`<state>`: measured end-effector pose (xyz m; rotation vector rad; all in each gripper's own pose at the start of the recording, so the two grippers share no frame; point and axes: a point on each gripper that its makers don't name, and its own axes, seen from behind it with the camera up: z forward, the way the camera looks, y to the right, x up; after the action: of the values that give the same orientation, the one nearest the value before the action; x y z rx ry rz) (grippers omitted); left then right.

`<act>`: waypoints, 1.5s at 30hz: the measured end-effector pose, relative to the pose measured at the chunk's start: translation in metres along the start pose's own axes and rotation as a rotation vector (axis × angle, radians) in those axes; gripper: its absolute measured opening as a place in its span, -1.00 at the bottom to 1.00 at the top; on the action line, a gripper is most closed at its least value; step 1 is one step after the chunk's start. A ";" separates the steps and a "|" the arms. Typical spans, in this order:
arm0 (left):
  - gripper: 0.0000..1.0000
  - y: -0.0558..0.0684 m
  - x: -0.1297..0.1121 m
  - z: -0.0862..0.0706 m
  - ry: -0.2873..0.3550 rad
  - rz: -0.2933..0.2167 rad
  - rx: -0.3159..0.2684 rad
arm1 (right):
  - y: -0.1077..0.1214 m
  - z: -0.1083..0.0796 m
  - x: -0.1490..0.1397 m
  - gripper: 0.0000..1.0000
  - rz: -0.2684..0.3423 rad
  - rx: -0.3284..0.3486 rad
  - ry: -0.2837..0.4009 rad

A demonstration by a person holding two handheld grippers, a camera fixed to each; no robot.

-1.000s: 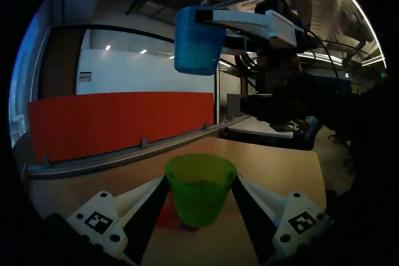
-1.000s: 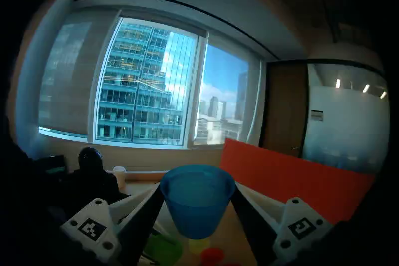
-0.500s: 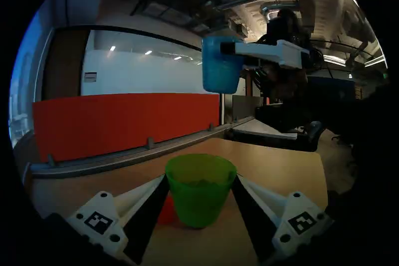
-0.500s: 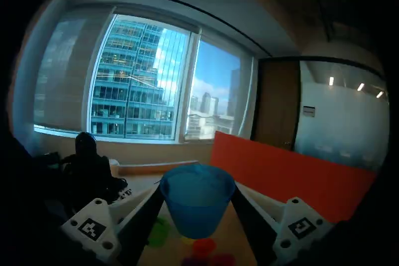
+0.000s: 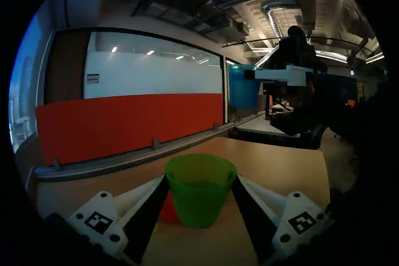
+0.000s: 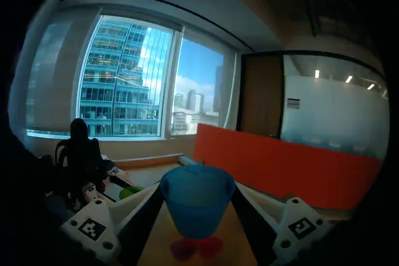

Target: Pour water

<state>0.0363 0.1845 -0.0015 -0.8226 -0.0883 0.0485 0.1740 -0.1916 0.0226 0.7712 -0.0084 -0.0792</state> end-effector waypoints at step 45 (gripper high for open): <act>0.72 -0.005 -0.090 0.004 -0.331 0.053 -0.042 | -0.011 -0.021 -0.165 0.85 0.071 0.113 -0.301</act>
<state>-0.0541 0.1769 -0.0004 -0.8529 -0.3800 0.2337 0.0096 -0.1730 0.0034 0.8655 -0.3280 -0.1271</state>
